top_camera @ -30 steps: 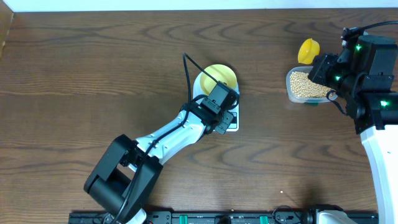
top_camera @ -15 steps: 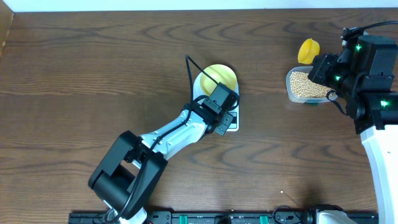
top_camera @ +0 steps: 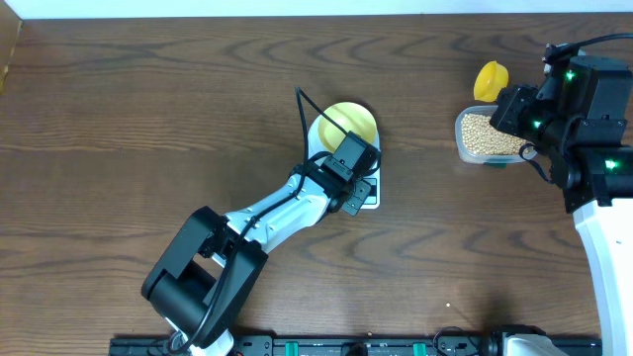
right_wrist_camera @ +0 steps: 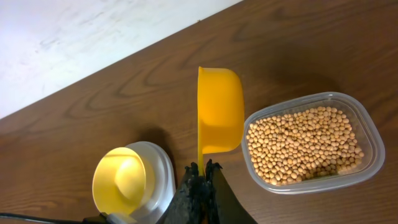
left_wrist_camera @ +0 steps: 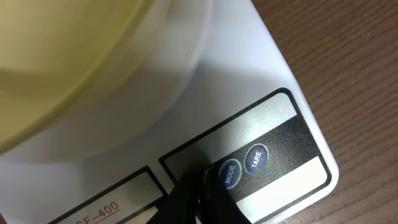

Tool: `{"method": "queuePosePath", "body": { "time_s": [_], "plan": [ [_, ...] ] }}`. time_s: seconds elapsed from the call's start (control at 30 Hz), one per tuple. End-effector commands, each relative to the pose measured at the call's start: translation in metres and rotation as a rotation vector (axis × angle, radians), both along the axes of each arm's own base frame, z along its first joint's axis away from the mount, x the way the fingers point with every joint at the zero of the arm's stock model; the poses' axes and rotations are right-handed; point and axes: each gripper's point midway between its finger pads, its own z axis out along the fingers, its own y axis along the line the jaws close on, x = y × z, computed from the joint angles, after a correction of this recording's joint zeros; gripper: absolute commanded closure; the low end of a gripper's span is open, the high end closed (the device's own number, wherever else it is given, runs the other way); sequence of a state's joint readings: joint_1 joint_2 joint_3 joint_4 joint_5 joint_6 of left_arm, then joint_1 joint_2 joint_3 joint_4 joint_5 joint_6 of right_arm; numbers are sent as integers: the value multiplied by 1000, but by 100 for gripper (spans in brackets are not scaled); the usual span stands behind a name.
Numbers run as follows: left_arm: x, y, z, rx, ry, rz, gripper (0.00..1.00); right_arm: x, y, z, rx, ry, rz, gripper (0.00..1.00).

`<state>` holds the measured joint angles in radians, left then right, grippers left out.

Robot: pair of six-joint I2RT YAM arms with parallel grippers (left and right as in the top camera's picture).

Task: Scoop item into bowl and weigh 50g on scale
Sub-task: 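Press the scale's TARE button with the left gripper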

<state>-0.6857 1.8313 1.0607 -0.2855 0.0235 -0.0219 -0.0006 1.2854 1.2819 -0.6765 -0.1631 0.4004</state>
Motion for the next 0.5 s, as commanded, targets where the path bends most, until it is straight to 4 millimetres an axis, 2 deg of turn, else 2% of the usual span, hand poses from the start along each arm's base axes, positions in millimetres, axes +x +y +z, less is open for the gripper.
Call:
{"method": "queuePosePath", "body": {
  "time_s": [0.0,0.47],
  "plan": [
    [-8,9,-18,50,43,-2,93,2,-4,12,-18,-32,-3,99],
    [-12,12,-24,66,63,-2,92,2,-4,12,-18,-31,-3,99]
  ]
}}
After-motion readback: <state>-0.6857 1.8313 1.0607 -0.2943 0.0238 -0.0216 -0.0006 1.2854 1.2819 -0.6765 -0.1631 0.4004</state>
